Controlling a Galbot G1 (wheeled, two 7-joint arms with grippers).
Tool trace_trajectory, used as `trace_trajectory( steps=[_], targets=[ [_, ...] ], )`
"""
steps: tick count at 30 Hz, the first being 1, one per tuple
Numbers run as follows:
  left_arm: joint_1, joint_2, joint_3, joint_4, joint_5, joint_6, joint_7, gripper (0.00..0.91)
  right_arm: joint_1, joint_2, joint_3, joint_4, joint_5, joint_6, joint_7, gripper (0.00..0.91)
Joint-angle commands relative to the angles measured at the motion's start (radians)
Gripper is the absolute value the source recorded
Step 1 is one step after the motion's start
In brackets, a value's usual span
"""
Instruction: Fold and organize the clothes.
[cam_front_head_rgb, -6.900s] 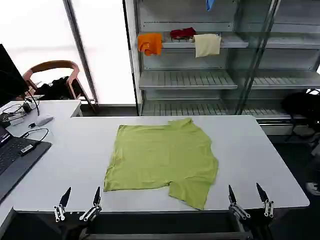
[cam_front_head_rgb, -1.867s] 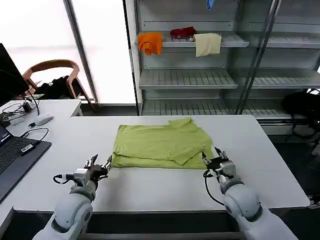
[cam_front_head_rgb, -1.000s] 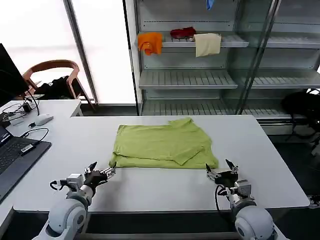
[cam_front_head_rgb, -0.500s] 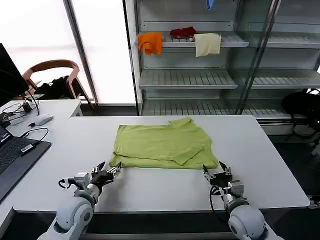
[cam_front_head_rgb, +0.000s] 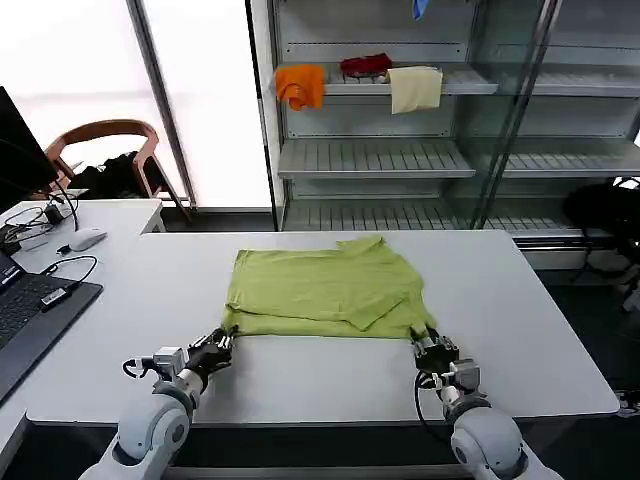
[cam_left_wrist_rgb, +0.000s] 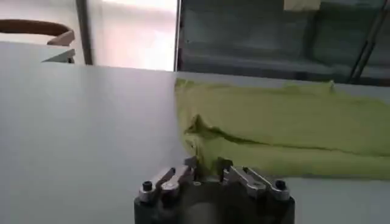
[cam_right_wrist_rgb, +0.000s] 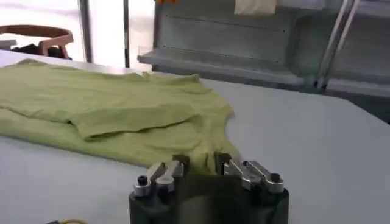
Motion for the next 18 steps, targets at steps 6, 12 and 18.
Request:
trace_trajectory(
  steps=[6, 12, 18],
  targets=[
    [-0.001, 0.029, 0.003, -0.030, 0.013, 0.006, 0.003, 0.000, -0.003, -0.019, 0.010, 0.051, 0.046, -0.045, 0.017, 0.000],
    [0.060, 0.058, -0.022, -0.110, 0.014, 0.040, -0.049, 0.000, -0.043, -0.085, 0.037, 0.163, 0.098, -0.124, 0.040, 0.000],
    [0.191, 0.076, -0.064, -0.220, 0.028, 0.056, -0.102, 0.000, -0.112, -0.144, 0.084, 0.264, 0.150, -0.174, 0.054, 0.000]
  ],
)
